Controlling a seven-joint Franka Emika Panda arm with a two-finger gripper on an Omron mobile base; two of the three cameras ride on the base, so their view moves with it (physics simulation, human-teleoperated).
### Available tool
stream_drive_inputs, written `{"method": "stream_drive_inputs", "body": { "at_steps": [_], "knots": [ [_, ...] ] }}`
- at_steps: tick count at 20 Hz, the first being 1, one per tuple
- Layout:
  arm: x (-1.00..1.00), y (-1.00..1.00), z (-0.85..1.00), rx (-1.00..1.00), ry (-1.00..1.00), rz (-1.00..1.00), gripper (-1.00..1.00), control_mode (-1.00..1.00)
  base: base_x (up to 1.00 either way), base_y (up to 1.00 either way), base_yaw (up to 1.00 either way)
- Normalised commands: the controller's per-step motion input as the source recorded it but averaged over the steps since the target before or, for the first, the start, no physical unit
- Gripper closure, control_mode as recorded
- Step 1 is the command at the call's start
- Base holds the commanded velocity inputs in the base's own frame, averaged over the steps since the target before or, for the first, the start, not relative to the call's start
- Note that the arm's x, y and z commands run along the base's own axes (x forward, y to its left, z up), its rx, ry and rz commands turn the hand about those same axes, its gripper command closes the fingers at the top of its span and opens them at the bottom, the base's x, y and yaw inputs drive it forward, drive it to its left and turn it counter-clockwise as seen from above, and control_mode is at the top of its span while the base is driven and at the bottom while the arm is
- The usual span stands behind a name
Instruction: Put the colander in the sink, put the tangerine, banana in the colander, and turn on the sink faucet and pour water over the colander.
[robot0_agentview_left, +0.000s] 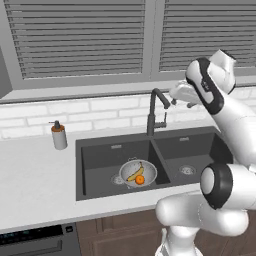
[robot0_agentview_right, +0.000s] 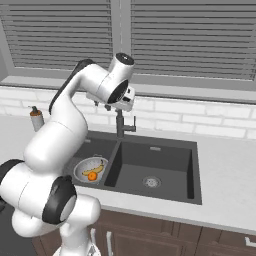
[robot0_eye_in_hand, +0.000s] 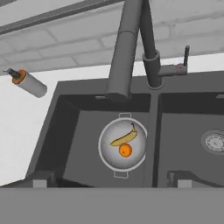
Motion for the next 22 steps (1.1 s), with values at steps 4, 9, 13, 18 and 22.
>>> {"method": "stream_drive_inputs", "body": {
  "at_steps": [4, 9, 13, 18, 22],
  "knots": [
    [0.56, 0.02, 0.06, -0.17, 0.05, -0.14, -1.00, -1.00, 0.00, 0.00, 0.00],
    [0.45, 0.06, -0.26, -0.19, 0.00, -0.08, -1.00, -1.00, 0.00, 0.00, 0.00],
    [0.51, 0.05, -0.10, -0.08, 0.00, -0.03, -1.00, -1.00, 0.00, 0.00, 0.00],
    [0.19, 0.08, -0.20, -0.02, 0.03, -0.04, -1.00, -1.00, 0.00, 0.00, 0.00],
    [0.11, 0.03, -0.21, 0.00, 0.07, -0.07, -1.00, -1.00, 0.00, 0.00, 0.00]
  ]
}}
